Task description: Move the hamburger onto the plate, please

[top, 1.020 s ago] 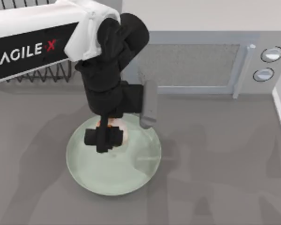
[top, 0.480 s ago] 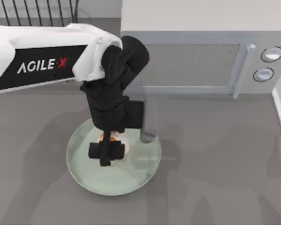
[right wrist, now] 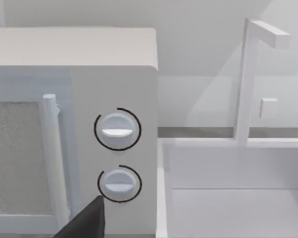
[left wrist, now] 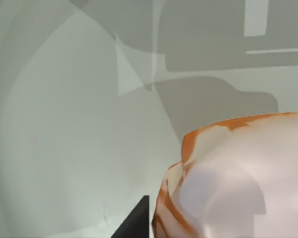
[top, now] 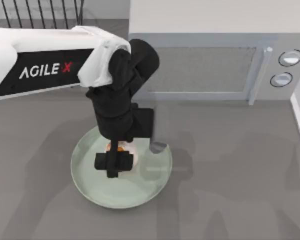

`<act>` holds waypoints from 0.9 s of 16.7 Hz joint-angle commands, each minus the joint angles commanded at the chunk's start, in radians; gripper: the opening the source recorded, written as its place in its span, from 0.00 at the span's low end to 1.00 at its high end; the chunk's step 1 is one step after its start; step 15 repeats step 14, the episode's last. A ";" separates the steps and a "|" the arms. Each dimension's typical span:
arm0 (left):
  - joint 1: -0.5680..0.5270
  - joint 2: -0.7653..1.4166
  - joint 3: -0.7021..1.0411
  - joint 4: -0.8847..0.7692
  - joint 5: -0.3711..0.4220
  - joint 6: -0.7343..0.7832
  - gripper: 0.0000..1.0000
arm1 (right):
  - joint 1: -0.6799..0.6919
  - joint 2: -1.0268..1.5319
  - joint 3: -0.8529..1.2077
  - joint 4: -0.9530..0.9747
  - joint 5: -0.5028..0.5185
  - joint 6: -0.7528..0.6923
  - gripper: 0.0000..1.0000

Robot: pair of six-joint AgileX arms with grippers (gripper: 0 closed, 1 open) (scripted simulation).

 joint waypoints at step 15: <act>0.000 0.000 0.000 0.000 0.000 0.000 1.00 | 0.000 0.000 0.000 0.000 0.000 0.000 1.00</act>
